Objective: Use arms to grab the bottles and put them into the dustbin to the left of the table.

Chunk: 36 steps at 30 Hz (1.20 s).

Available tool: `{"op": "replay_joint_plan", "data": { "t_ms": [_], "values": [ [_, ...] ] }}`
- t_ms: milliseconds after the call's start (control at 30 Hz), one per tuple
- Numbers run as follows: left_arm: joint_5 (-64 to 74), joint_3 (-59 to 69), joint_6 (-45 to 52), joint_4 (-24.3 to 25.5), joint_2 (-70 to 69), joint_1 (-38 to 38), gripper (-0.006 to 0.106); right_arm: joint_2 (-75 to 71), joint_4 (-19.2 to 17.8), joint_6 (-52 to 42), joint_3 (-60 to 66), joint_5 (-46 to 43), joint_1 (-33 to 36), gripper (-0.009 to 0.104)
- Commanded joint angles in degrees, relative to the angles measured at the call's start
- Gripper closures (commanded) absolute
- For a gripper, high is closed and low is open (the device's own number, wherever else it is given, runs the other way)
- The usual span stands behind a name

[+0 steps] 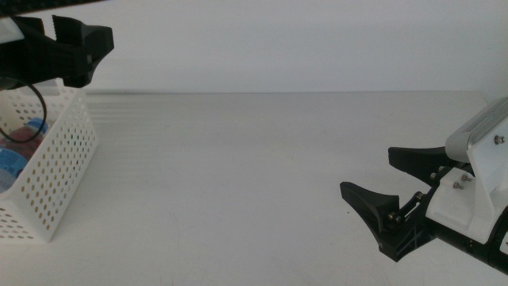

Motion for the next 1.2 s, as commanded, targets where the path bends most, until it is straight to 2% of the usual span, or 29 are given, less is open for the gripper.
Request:
{"op": "replay_joint_plan", "data": {
  "t_ms": [0, 200, 367, 600, 700, 933, 1033, 1167],
  "values": [
    [-4.5, -1.1, -0.9, -1.2, -0.8, -0.3, 0.01, -0.7, 0.0, -0.7, -1.3, -4.4, 0.1, 0.023],
    [-4.8, 2.5, -0.9, -1.2, -0.8, -0.3, 0.01, -1.7, 0.0, -0.7, -1.3, -3.9, 0.0, 0.023],
    [-4.9, 5.4, -0.9, -0.8, -0.8, -0.3, 0.01, -6.0, 0.0, -0.7, -1.3, 0.4, -0.1, 0.023],
    [-9.2, 9.2, -0.9, 0.6, -4.6, -0.2, 0.01, -12.5, 2.4, -0.7, -0.4, 3.2, -0.6, 0.023],
    [-12.6, 12.0, -0.9, 1.1, -7.6, -0.2, 0.01, -15.2, 2.5, -0.7, 0.9, 3.3, -5.0, 0.023],
    [-13.6, 21.0, -0.9, 1.1, -16.4, -0.2, 0.01, -23.2, 2.5, -0.7, 4.9, 3.5, -22.5, 0.023],
    [-13.6, 25.1, -0.9, 1.1, -20.7, -0.2, 0.01, -28.3, 2.5, -0.7, 7.2, 3.8, -26.5, 0.023],
    [-13.6, 30.9, -0.9, 1.2, -27.8, -0.2, 0.01, -35.5, 2.1, -0.7, 10.7, 4.9, -27.4, 0.023]
  ]
}}
